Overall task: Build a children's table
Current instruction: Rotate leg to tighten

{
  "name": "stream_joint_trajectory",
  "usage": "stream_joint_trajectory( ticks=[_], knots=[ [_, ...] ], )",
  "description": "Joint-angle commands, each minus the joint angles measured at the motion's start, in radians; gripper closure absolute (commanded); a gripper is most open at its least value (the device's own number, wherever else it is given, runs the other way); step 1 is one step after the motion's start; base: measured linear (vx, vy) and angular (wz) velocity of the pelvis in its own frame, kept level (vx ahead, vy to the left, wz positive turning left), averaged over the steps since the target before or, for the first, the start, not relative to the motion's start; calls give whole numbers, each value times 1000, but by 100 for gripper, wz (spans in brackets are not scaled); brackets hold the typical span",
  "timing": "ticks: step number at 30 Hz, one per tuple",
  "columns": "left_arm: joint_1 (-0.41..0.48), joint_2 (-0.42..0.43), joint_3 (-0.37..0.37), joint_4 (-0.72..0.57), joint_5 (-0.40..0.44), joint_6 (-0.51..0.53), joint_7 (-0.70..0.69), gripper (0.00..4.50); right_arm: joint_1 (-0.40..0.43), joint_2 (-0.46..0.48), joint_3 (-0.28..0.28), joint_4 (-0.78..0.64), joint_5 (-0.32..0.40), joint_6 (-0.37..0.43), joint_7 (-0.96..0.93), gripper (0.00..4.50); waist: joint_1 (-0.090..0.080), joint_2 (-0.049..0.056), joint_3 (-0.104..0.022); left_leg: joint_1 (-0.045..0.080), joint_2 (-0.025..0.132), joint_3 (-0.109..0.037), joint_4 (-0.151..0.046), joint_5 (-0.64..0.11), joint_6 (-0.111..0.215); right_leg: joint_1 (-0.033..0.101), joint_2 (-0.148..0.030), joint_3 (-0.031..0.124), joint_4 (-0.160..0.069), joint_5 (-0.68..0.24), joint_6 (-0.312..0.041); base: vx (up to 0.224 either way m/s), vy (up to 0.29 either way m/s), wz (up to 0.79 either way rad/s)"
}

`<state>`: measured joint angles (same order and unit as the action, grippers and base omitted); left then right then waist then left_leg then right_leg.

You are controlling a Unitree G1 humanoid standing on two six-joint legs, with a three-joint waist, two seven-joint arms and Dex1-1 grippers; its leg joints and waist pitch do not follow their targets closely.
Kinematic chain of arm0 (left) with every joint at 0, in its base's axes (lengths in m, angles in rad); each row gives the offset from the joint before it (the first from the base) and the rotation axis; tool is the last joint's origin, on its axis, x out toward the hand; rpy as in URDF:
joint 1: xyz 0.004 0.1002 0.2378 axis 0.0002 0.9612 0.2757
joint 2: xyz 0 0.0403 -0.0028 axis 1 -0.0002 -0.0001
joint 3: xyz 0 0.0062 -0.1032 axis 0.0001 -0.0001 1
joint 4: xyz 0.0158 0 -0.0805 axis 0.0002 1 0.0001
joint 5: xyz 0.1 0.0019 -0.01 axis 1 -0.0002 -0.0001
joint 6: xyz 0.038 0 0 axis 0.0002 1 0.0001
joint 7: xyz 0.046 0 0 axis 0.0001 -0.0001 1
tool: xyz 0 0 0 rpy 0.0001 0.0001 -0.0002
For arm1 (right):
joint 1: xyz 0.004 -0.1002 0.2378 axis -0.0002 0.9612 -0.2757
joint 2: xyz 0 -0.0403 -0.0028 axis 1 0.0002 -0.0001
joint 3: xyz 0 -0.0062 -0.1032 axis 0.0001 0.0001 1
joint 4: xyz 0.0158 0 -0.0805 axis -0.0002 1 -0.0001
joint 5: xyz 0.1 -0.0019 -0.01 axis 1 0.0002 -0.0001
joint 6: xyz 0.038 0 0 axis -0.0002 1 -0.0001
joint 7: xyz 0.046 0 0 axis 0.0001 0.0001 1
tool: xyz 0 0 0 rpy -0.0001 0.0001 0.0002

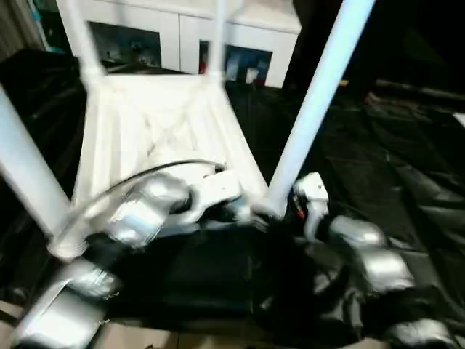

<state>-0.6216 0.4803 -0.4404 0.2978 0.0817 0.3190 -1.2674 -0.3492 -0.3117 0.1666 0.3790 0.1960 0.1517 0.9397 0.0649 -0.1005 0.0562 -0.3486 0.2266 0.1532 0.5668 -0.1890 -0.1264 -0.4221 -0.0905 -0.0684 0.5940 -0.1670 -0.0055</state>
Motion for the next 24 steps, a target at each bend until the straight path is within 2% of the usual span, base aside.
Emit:
stream_joint_trajectory(
  ticks=[1,8,14,16,20,21,24],
  knots=[
    [35,2,-62,-33,-17,4,-88,450,9,-32,9,-33,-5,11,41,57,0,17,-52,-1,0,28,-61,-115,84,62,-28,37,-38,-26,-268,0,0,0],
    [61,32,-59,-79,-35,10,-112,450,5,-40,2,-49,18,18,61,57,-2,15,-48,-4,1,26,-68,-185,37,62,-33,39,-50,-173,-215,0,0,0],
    [64,31,-58,-88,-36,20,-112,450,-2,-35,8,-25,6,6,61,83,-4,15,-51,-4,-1,27,-64,-136,43,62,-30,39,-43,-113,-220,0,0,0],
    [65,30,-58,-89,-35,21,-111,450,-3,-33,4,-18,7,3,57,114,-4,14,-51,-5,-1,27,-64,-144,43,62,-31,39,-44,-125,-221,0,0,0],
    [69,34,-59,-91,-35,21,-110,450,-4,-26,-3,-8,11,2,54,130,-4,12,-50,-5,0,26,-65,-156,41,62,-32,39,-46,-155,-213,0,0,0],
    [70,33,-60,-91,-36,23,-109,450,-5,-25,-5,-4,12,1,54,151,-4,10,-50,-5,0,27,-64,-153,41,61,-31,39,-46,-154,-212,0,0,0],
    [71,34,-61,-91,-36,27,-110,450,-5,-22,-8,1,14,1,52,168,-5,10,-50,-5,-1,27,-63,-144,43,62,-31,39,-45,-144,-212,0,0,0]
  ],
)
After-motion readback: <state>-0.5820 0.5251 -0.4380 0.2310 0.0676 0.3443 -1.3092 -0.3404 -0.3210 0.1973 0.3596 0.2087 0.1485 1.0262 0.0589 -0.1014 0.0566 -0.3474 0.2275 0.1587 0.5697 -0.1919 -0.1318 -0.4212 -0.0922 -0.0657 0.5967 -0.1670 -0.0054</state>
